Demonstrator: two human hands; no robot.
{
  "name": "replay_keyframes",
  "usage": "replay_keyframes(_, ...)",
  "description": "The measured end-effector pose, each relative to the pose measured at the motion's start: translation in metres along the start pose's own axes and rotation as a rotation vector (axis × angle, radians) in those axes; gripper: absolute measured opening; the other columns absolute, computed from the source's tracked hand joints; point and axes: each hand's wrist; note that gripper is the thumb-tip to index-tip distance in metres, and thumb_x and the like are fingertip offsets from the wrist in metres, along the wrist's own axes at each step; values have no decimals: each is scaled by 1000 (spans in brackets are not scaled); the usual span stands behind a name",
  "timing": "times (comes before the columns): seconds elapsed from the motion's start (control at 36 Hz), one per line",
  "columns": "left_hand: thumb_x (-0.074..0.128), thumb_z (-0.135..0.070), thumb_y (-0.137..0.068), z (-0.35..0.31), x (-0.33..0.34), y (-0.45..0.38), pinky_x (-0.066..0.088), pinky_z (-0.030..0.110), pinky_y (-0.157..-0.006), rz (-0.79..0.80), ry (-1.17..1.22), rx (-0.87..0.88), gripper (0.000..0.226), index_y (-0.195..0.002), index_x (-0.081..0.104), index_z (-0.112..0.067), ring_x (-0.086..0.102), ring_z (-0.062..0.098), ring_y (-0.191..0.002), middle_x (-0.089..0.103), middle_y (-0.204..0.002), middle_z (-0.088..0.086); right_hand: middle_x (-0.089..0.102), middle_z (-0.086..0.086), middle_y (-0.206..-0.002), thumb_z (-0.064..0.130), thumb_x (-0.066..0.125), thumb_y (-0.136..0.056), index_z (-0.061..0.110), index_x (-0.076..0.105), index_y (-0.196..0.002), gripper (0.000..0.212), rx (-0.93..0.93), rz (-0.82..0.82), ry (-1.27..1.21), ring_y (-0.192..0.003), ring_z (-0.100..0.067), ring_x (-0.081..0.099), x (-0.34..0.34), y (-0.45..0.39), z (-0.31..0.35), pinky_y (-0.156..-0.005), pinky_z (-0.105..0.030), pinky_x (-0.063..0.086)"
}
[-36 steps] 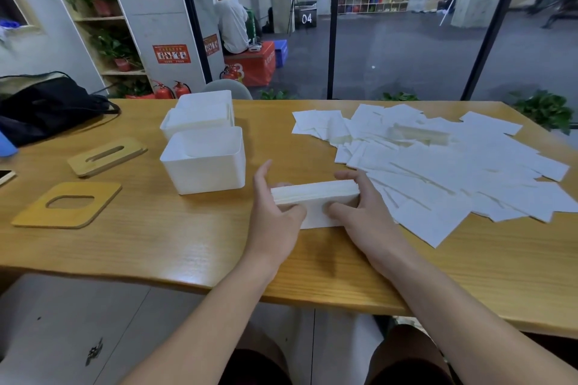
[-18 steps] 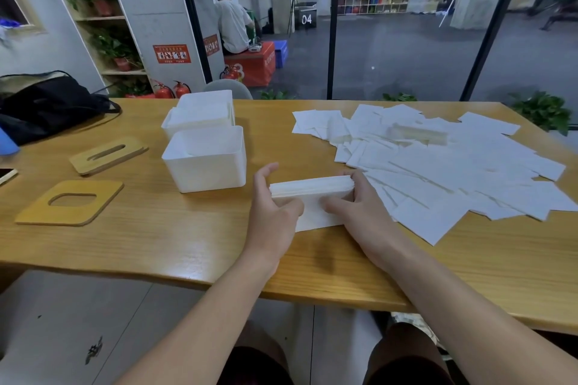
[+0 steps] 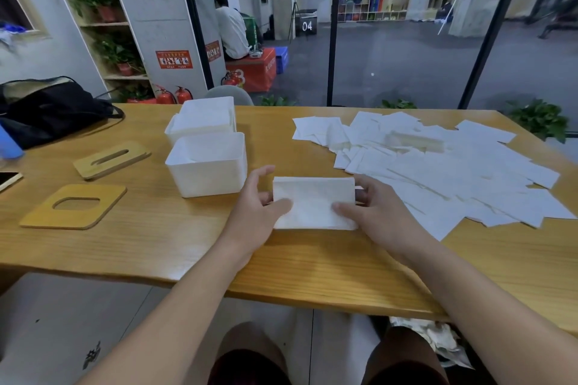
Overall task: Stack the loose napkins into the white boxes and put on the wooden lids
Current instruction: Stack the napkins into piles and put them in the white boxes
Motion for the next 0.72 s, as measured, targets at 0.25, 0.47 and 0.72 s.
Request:
replay_keyframes(0.25,79,-22,-100,1,-26,0,68,47,-82,81,-2,-179,52,-138,45,-34,78,23,-77,71,-103,15,73,-17,-109,16,73,-101,20,47,-131,39,194,65,-70,-89,-27,76,-3,-6,7,-68,-37,64)
replay_keyframes(0.47,70,-24,-105,-1,-59,1,59,42,-77,115,-276,-32,12,-107,62,-33,67,18,-69,76,-92,-4,63,-14,-122,9,63,-106,14,59,-107,7,73,283,93,-88,-37,81,0,-5,12,-81,-52,65)
replay_keyframes(0.72,69,-30,-106,-22,-102,12,52,33,-74,142,-302,131,12,-117,68,-33,59,19,-83,69,-105,6,65,-7,-116,8,69,-104,17,68,-119,17,-83,222,124,-79,-35,80,23,-12,43,-72,-41,63)
Point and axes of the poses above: each hand's wrist, its own y-axis away from the middle knuckle, its own x-axis out of the palm, z = x × y
